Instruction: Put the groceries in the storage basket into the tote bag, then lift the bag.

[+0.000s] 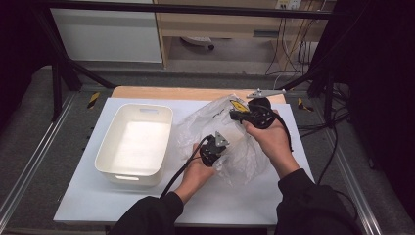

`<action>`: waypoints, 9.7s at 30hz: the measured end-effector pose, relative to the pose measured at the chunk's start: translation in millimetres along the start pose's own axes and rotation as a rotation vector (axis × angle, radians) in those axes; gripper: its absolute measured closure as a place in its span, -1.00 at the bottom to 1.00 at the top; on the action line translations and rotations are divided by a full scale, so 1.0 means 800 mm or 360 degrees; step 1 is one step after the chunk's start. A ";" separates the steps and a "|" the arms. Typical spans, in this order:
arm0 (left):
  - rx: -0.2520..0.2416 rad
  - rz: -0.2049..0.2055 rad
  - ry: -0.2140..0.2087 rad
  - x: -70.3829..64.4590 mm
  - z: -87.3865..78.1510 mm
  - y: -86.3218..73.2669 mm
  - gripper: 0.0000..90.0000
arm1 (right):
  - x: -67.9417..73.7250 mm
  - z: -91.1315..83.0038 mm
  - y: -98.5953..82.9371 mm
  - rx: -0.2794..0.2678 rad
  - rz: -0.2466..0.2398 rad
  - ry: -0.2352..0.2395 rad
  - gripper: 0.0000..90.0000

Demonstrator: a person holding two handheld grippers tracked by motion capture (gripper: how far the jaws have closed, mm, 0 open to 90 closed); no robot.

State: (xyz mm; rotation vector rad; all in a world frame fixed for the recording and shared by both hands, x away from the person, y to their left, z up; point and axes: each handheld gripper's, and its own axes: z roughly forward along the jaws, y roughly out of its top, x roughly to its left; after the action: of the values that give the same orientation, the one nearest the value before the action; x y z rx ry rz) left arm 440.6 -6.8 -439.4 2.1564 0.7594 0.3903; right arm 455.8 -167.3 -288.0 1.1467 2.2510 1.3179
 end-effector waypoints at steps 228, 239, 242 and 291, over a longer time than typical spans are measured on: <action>-0.0430 -0.0458 0.0445 0.108 -0.271 -0.068 -0.72 | -0.006 -0.049 -0.240 0.0191 0.0249 -0.0527 -0.84; -0.0447 -0.0456 0.0439 0.110 -0.274 -0.066 -0.72 | 0.003 -0.022 -0.258 0.0428 0.0240 -0.0441 -0.83; -0.0439 -0.0466 0.0446 0.113 -0.274 -0.068 -0.71 | 0.008 -0.016 -0.258 0.0446 0.0206 -0.0435 -0.82; -0.0369 -0.0271 0.0343 0.044 -0.239 -0.046 -0.71 | -0.069 -0.084 -0.266 0.0449 0.0090 -0.0402 1.00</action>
State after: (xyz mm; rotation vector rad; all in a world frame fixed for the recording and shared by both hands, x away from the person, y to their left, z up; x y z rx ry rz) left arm 357.1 146.6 -345.8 1.8371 0.9609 0.5968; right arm 347.2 -305.4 -435.9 1.3926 2.2756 0.8339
